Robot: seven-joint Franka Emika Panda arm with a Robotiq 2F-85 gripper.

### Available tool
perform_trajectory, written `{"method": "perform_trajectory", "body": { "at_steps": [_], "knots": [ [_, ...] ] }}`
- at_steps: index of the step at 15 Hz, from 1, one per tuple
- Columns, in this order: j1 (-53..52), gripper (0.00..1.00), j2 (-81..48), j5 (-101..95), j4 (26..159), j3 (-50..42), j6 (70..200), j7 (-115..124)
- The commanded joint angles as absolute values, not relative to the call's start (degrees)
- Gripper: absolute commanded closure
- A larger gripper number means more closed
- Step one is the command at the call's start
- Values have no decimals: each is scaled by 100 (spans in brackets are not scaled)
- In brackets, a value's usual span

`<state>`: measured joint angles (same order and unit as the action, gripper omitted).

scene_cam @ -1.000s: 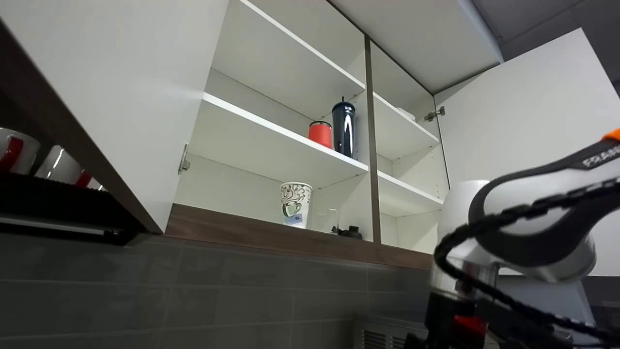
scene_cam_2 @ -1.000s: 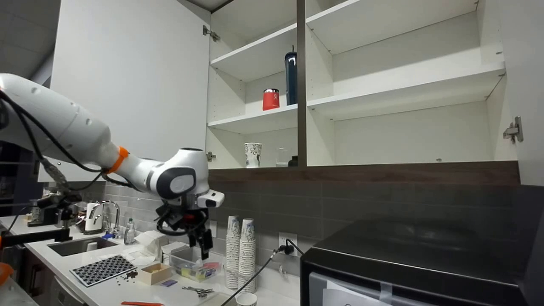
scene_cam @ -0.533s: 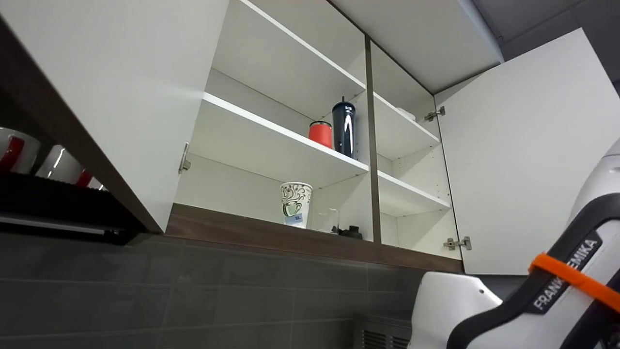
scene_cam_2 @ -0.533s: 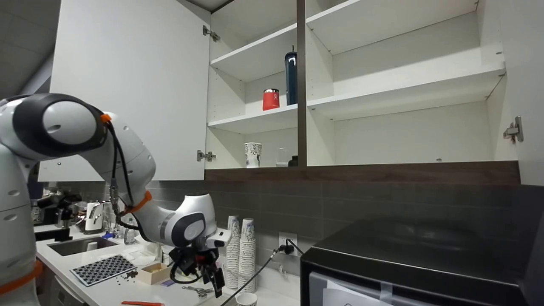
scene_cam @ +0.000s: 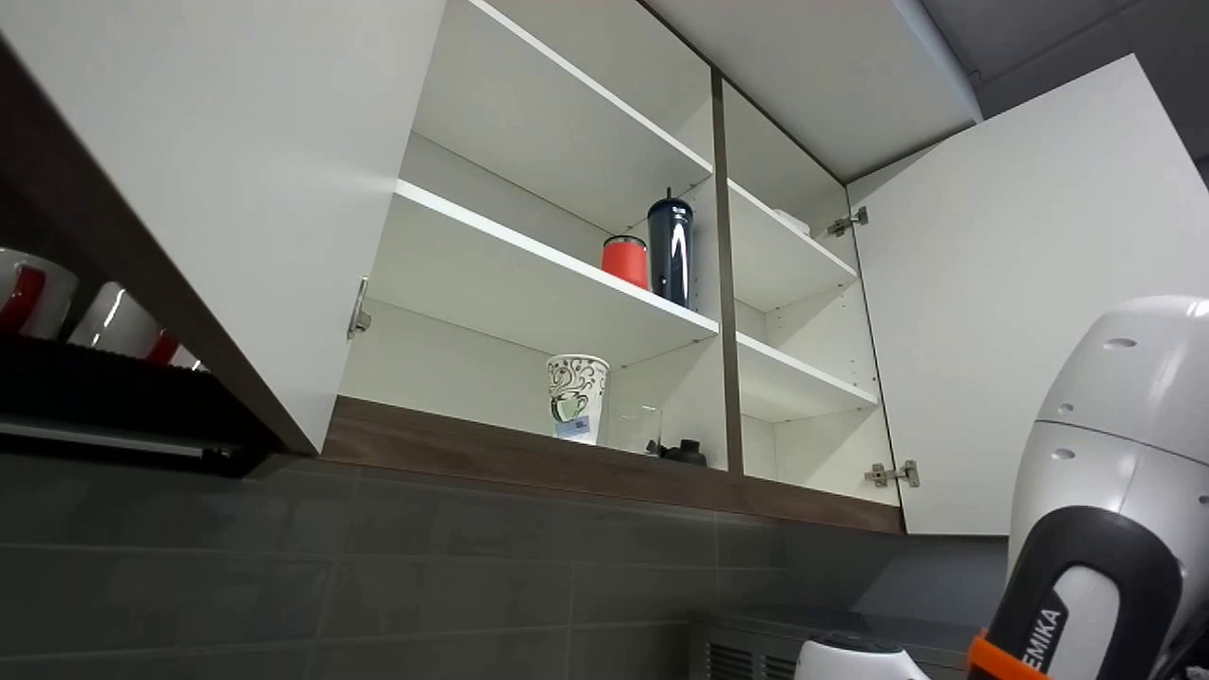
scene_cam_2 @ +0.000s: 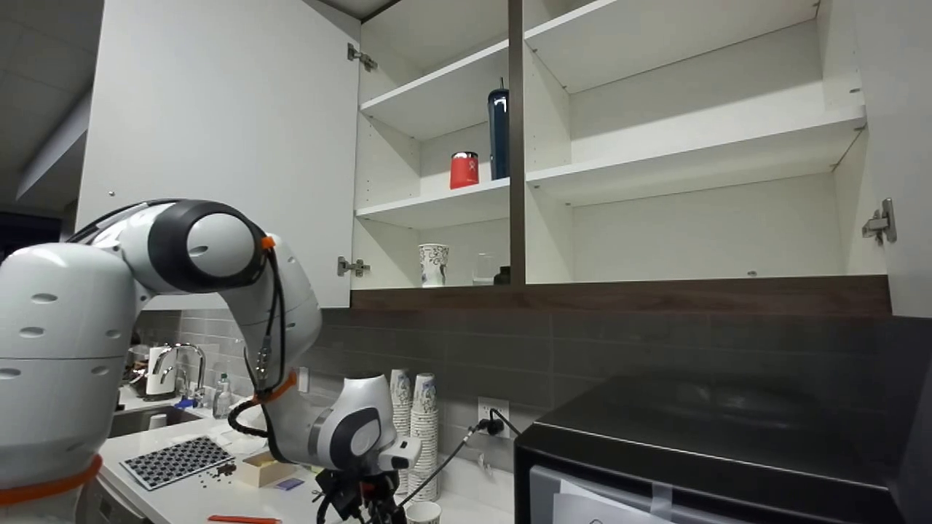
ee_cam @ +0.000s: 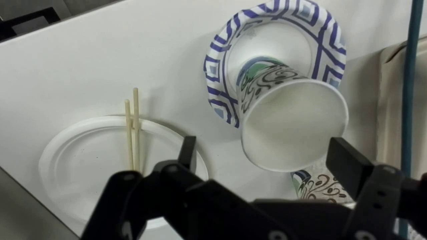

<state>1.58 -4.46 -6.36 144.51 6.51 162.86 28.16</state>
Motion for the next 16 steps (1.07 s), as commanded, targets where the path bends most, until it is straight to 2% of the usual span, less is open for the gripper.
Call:
{"method": "perform_trajectory", "body": {
  "at_steps": [1,2,3,9,12,16],
  "knots": [
    [-191,25,-1073,-512,14018,352,16341,2856],
    [-261,25,-1182,-478,13933,290,16318,2849],
    [-294,32,-1273,-308,13863,289,16284,2731],
    [-188,81,-1381,1002,13544,497,15968,2033],
    [-224,99,-1226,1122,13479,385,15802,2009],
    [-116,99,-840,1425,13469,423,15327,1740]
  ]
}}
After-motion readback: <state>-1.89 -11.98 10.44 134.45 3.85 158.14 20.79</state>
